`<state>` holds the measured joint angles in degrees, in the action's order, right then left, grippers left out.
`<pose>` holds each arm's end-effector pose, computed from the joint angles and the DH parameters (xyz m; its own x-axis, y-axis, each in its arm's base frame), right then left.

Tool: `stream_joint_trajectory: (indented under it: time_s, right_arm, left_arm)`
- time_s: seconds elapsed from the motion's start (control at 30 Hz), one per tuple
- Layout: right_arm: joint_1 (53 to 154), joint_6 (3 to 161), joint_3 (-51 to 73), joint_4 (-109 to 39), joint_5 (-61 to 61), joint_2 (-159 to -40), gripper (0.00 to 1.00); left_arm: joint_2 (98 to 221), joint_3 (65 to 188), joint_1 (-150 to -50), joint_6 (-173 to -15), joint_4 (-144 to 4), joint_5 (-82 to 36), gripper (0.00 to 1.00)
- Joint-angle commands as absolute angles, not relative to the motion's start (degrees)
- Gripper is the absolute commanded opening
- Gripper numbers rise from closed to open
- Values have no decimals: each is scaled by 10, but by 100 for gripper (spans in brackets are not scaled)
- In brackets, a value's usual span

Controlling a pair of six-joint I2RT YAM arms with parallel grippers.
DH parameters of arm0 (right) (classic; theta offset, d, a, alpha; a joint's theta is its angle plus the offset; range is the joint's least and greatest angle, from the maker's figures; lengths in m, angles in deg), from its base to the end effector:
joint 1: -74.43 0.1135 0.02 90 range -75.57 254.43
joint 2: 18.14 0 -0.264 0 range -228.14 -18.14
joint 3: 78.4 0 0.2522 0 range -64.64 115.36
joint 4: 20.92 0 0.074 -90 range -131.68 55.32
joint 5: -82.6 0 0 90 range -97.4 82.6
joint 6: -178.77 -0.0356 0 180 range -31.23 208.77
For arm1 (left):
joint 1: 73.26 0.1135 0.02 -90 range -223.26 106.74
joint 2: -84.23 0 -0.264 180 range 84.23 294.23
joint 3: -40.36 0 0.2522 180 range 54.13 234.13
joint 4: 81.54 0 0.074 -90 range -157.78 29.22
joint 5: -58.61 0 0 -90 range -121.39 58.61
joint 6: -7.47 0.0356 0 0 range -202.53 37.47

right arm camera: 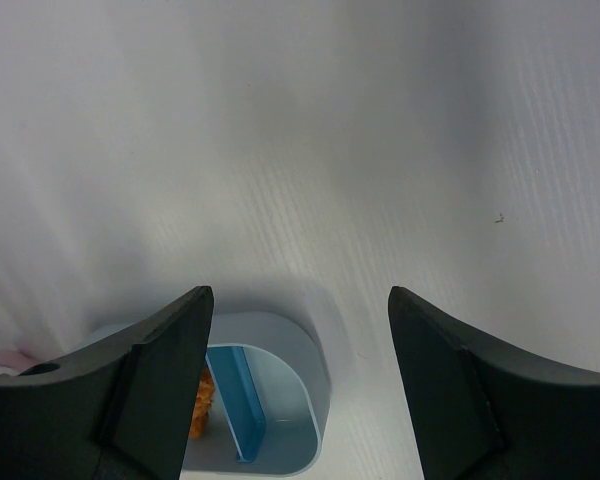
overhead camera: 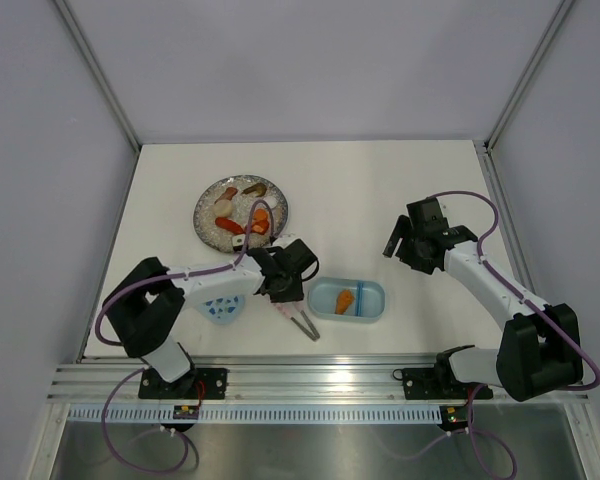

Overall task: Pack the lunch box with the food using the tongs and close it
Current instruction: Pick up the clamp at the center of the board.

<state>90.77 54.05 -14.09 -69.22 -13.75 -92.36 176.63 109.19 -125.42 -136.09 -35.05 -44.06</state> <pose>0.2451 0.0678 0.2312 -0.7978 0.3560 -0.4866 0.2807 0.9336 0.2228 0.1898 -0.2316 0.1742 -0.9255 -0.0881 -0.3684 -0.0335 0.9878 -0.1519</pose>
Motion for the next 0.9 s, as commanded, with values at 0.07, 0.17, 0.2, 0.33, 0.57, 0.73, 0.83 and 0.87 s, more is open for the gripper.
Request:
stream_joint_trajectory:
  time_s: [0.07, 0.17, 0.2, 0.33, 0.57, 0.73, 0.83, 0.87]
  right_arm:
    - [906, 544, -140, -688, -135, -914, 79]
    - [906, 546, -138, -690, -135, -913, 79]
    - [906, 546, -138, -690, -135, -913, 79]
    - [906, 546, -138, -690, -136, -914, 79]
    - [905, 545, -144, -689, -137, -907, 79]
    - [905, 545, -145, -687, -136, -908, 79]
    - [906, 544, -144, -686, -134, -912, 79]
    - [906, 544, -144, -687, -134, -911, 79]
  left_arm:
    - [1798, 1106, -1252, -1337, -369, -457, 27]
    - [1805, 1129, -1250, -1294, -347, -477, 15]
    - [1804, 1134, -1249, -1282, -341, -479, 11]
    - [1789, 1135, -1240, -1223, -346, -465, 7]
    - [1737, 1107, -1229, -1102, -398, -415, 0]
    - [1726, 1107, -1228, -1054, -414, -397, 24]
    - [1745, 1118, -1228, -1054, -405, -407, 40]
    - [1749, 1120, -1229, -1058, -402, -411, 42]
